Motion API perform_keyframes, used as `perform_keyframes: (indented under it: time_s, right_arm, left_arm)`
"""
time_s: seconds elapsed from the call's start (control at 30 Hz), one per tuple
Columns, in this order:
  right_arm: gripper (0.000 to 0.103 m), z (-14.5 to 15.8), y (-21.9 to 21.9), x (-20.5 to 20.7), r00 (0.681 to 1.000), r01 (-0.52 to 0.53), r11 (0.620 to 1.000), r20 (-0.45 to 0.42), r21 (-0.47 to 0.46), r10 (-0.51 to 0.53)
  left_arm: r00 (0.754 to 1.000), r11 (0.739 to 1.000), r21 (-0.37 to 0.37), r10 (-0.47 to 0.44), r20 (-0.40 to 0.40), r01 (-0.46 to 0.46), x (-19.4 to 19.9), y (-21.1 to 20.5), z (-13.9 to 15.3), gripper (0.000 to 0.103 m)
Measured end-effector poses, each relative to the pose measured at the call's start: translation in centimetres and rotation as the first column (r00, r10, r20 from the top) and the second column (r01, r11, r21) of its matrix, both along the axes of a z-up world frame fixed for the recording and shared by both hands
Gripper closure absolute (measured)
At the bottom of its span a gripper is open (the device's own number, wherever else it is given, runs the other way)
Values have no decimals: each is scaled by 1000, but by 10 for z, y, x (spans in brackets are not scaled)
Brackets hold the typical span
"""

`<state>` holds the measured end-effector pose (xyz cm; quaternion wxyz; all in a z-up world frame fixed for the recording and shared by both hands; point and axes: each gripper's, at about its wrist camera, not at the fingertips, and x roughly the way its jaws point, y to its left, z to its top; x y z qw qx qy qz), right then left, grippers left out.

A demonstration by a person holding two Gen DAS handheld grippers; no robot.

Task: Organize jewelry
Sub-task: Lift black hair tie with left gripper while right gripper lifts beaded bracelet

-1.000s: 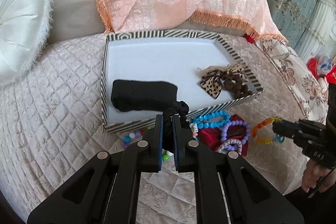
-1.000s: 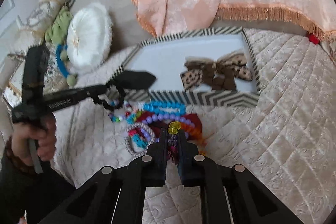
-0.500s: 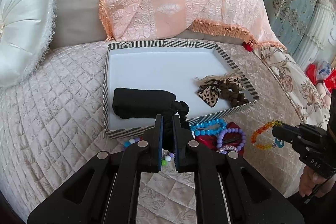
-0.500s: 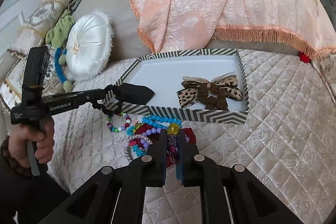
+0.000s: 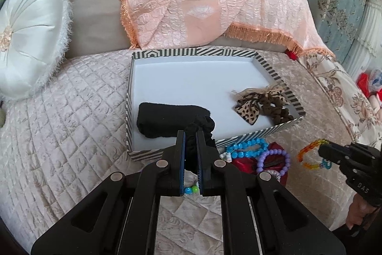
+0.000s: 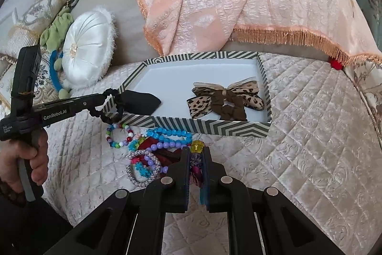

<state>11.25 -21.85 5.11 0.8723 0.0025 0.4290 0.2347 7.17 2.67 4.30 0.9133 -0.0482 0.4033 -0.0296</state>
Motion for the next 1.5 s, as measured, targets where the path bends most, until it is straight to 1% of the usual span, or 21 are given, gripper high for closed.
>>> perform_keyframes:
  time_s: [0.07, 0.23, 0.43, 0.7, 0.97, 1.1, 1.23, 1.37, 1.5]
  right_arm:
    - [95, 1, 0, -1, 1000, -2, 1000, 8, -2, 2]
    - [95, 1, 2, -1, 1000, -13, 1000, 9, -5, 13]
    - [95, -1, 6, -2, 1000, -23, 1000, 13, -19, 23]
    - [95, -1, 6, -2, 1000, -24, 1000, 12, -18, 24]
    - [95, 9, 4, 9, 1000, -7, 1000, 22, -20, 8]
    - [95, 26, 7, 28, 999, 3, 1000, 38, -14, -2]
    - [95, 42, 11, 63, 998, 24, 1000, 58, 10, -24]
    - [95, 38, 14, 101, 997, 68, 996, 40, 58, -70]
    - [95, 23, 19, 143, 995, 97, 993, 14, 74, -98]
  left_arm:
    - [1000, 1000, 18, 15, 6, -15, 0, 0, 0, 96]
    - [998, 998, 37, 53, 16, -54, -1, 5, 3, 96]
    - [997, 996, 36, 76, 6, -76, 1, 10, 1, 96]
    - [997, 996, 33, 79, -4, -78, 2, 11, 0, 96]
    - [995, 995, 11, 103, 4, -103, 10, 16, 4, 96]
    - [992, 993, -7, 121, 22, -121, 26, 18, 10, 96]
    - [990, 990, -26, 137, 40, -136, 46, 21, 14, 96]
    - [991, 991, -25, 129, 37, -128, 75, 19, 10, 96]
    - [991, 990, -55, 129, 24, -127, 109, 20, -2, 96]
